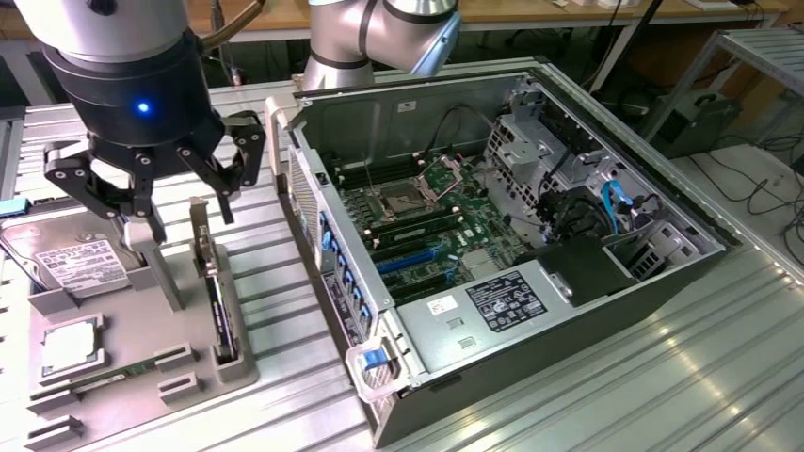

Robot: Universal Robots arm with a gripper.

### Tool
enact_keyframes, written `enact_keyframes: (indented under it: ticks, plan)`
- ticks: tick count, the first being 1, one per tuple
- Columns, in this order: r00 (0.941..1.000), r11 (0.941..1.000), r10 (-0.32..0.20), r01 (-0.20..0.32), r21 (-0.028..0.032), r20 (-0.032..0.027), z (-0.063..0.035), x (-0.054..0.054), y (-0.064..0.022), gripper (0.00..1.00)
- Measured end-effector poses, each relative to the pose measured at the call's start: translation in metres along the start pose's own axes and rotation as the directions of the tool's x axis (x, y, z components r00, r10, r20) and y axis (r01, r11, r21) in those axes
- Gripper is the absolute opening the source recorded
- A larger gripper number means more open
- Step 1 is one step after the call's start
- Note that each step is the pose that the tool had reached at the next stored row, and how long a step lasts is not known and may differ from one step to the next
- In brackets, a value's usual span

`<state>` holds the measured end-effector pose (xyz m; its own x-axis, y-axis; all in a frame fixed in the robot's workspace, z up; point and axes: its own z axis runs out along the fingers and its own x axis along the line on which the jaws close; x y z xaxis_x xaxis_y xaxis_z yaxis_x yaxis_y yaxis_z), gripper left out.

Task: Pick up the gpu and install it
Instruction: 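Pick up the gpu and move the gpu toward the slot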

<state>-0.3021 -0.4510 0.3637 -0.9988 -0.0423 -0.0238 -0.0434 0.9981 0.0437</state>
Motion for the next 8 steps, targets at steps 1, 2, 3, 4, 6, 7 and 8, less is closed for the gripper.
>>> enact_keyframes:
  ticks: [1,2,3,4,6,7,8]
  plan:
    - [1.0,1.0,0.0,0.0,0.0,0.0,0.0005,0.0,0.0,0.6]
    - [1.0,1.0,0.0,0.0,-0.0001,0.0001,0.001,0.0,0.0,0.6]
    - [1.0,1.0,0.0,0.0,0.0,0.0001,0.0014,0.0,-0.0001,0.6]
    - [1.0,1.0,0.0,0.0,0.0,0.0001,0.0019,0.0,-0.0001,0.6]
    - [1.0,1.0,0.0,0.0,0.0,0.0001,0.0028,0.0001,-0.0001,0.6]
    - [1.0,1.0,0.0,0.0,0.0,0.0,0.0032,0.0001,-0.0002,0.6]
    - [1.0,1.0,0.0,0.0,0.0,0.0001,0.0037,0.0001,-0.0002,0.6]
